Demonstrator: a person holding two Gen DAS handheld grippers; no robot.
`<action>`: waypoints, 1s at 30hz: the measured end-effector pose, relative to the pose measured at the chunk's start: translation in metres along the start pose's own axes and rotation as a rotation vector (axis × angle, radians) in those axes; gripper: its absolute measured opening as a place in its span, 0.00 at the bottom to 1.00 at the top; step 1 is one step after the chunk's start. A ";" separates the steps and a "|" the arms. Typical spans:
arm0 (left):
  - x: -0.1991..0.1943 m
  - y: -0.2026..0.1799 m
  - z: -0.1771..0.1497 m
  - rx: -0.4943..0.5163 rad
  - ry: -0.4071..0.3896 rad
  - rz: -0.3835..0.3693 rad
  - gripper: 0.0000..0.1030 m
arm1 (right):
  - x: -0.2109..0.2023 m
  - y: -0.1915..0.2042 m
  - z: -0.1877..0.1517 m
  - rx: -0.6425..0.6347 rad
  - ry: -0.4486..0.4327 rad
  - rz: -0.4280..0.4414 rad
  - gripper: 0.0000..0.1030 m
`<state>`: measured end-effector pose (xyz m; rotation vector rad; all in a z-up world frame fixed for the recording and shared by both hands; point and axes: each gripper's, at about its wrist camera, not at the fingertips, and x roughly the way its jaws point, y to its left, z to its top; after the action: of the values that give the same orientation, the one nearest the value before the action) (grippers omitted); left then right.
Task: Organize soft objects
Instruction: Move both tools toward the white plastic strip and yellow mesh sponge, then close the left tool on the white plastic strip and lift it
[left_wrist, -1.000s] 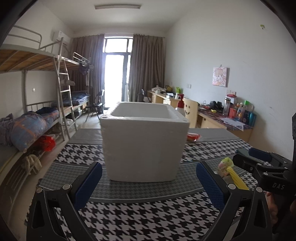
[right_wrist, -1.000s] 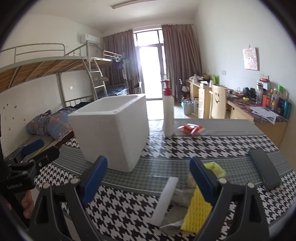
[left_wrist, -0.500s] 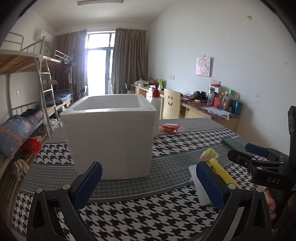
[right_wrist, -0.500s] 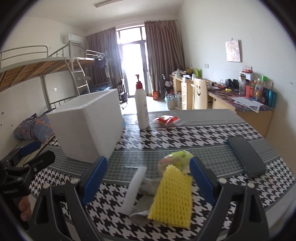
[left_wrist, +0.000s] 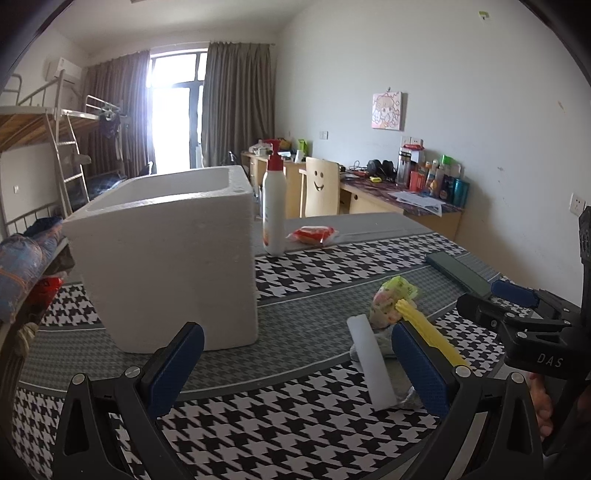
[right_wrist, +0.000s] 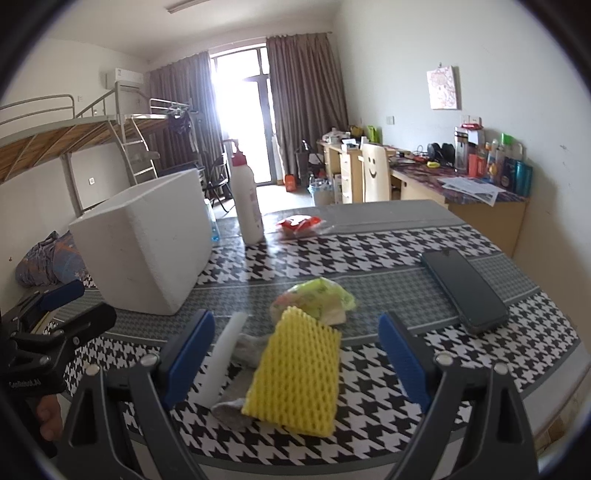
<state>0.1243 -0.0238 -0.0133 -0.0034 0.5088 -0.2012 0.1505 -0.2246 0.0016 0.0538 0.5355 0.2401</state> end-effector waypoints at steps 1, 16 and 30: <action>0.000 0.000 0.000 0.001 0.004 -0.004 0.99 | 0.000 -0.002 0.000 0.003 0.003 -0.002 0.90; 0.030 -0.024 -0.006 0.022 0.107 -0.072 0.99 | 0.013 -0.021 -0.011 0.022 0.066 -0.022 0.90; 0.063 -0.038 -0.017 0.029 0.239 -0.116 0.91 | 0.022 -0.031 -0.021 0.039 0.110 -0.028 0.90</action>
<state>0.1627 -0.0724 -0.0568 0.0199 0.7445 -0.3248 0.1650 -0.2494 -0.0310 0.0708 0.6504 0.2058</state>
